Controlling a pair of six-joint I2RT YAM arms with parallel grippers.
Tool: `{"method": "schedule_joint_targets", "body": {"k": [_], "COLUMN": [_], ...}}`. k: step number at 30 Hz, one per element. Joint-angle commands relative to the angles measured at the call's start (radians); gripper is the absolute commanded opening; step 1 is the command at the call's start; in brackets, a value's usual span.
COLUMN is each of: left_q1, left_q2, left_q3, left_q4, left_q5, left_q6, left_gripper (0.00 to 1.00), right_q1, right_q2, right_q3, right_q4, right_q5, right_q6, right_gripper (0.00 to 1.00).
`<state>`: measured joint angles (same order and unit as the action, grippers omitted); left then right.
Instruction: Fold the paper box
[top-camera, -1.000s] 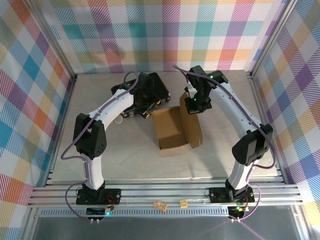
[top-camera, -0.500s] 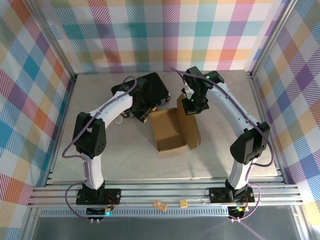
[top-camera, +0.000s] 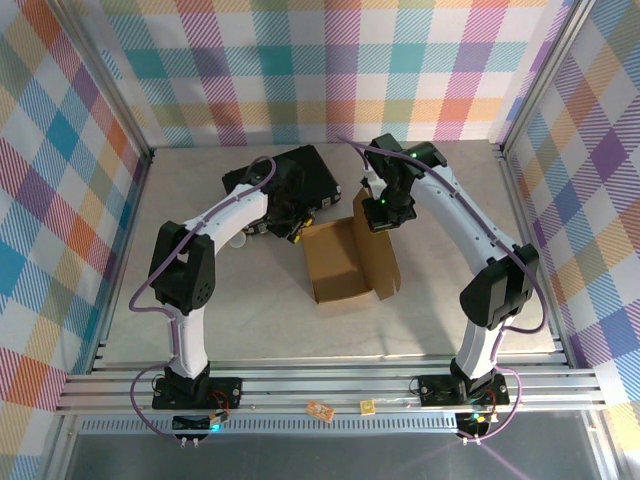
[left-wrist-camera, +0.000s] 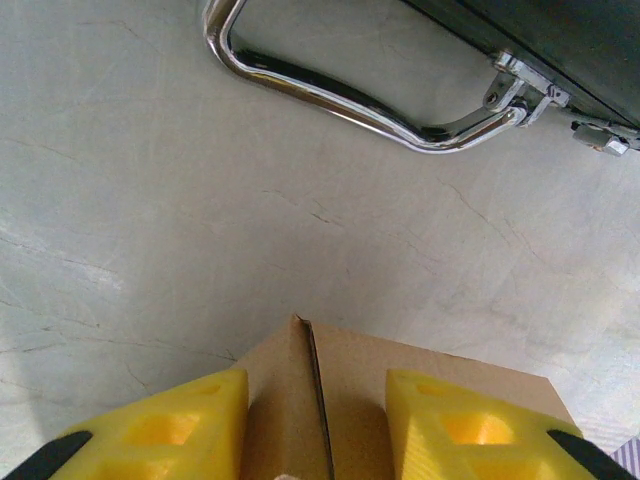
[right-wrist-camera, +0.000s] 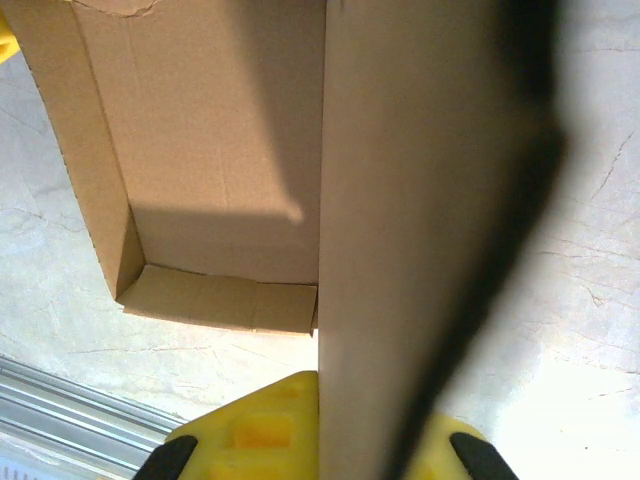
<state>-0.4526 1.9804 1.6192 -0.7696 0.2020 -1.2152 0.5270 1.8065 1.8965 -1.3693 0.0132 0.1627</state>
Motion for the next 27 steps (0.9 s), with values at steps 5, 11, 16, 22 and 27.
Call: {"method": "schedule_joint_targets", "body": {"k": [5,11,16,22,27], "left_q1": [0.005,0.007,0.007,0.008,0.008], "left_q2": [0.011,0.036,0.074,0.094,0.11], "left_q3": [-0.008,0.013,0.062,0.09,0.107], "left_q4": [0.02,0.034,-0.006,-0.005,-0.01], "left_q5": [0.059,0.1,0.122,0.142,0.172], "left_q6": [0.003,0.012,0.032,0.029,0.029], "left_gripper": [0.41,0.42,0.44,0.4,0.54], "right_q1": [0.014,0.024,0.034,0.065,0.08], "right_q2": [0.027,0.038,0.05,0.067,0.073], "right_q3": [0.047,0.058,0.071,0.089,0.093], "right_q4": [0.023,0.021,0.024,0.03,0.039], "right_q5": [-0.047,-0.054,-0.064,-0.079,-0.085], "right_q6": [-0.035,-0.058,-0.086,-0.1,-0.113], "right_gripper": [0.0,0.0,0.0,0.0,0.0]}}
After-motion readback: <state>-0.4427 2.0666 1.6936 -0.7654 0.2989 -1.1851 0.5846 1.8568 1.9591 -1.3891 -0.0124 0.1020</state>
